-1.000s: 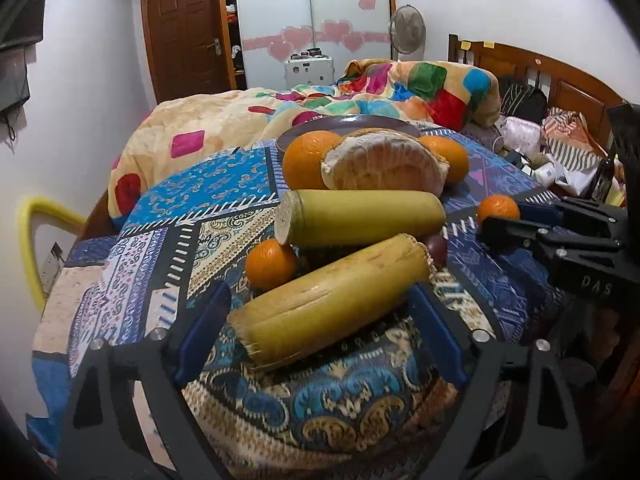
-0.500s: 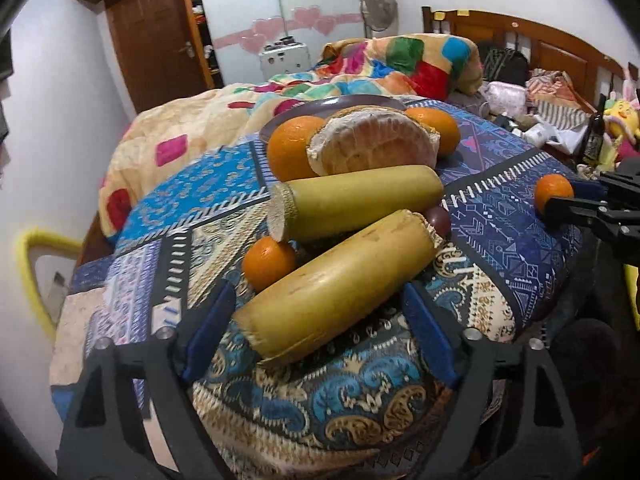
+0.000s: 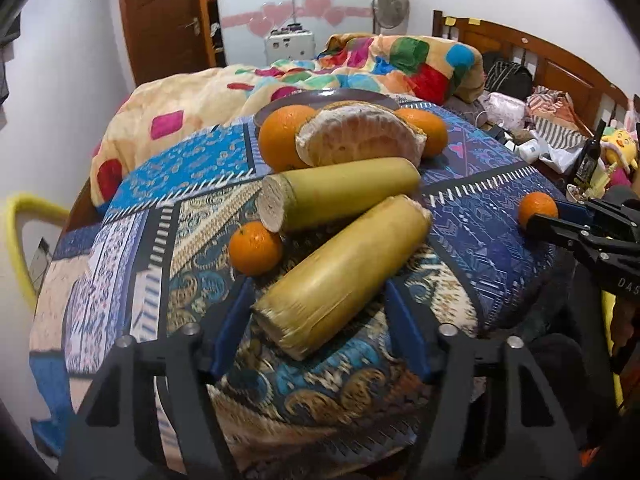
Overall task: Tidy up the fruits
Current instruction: 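Grasp and lift the yellow cylindrical fruit with the left tool while the right tool holds the tangerine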
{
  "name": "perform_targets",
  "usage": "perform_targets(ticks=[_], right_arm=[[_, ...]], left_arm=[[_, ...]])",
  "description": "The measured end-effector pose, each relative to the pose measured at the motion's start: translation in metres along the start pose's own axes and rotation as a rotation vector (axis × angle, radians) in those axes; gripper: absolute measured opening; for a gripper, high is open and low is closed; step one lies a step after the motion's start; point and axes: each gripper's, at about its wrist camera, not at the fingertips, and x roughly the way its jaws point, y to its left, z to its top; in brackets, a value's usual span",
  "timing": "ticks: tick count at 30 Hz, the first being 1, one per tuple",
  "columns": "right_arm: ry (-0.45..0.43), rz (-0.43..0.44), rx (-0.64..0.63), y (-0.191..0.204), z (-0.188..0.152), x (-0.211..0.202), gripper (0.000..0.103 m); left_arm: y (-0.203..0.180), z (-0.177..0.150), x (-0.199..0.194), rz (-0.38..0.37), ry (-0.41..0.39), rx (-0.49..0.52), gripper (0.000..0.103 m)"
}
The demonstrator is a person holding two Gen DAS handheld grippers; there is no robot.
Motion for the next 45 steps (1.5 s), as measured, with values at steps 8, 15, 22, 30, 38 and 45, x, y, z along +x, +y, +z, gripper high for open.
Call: perform_targets(ticks=[8,15,22,30,38,45], right_arm=[[0.005,-0.017,-0.003,-0.002,0.002,0.005,0.035],[0.013,-0.004,0.017,-0.009,0.006,0.011,0.035],[0.016,0.010,0.014,-0.011,0.008,0.015,0.035],[0.014,0.041,0.040,-0.016,0.010,0.017,0.035],[0.015,0.042,0.010,-0.014,0.009,0.016,0.036],[0.010,0.051,0.018,-0.016,0.008,0.016,0.036]], left_arm=[[-0.018,0.004,-0.005,-0.005,0.052,0.021,0.058],[-0.017,0.016,0.008,-0.016,0.108,0.099,0.064],[-0.023,0.025,0.003,0.041,0.101,0.194,0.067],[-0.036,0.041,0.018,-0.035,0.135,0.246,0.065],[-0.046,0.047,0.033,-0.086,0.191,0.303,0.062],[-0.041,0.040,0.023,-0.050,0.224,0.271,0.048]])
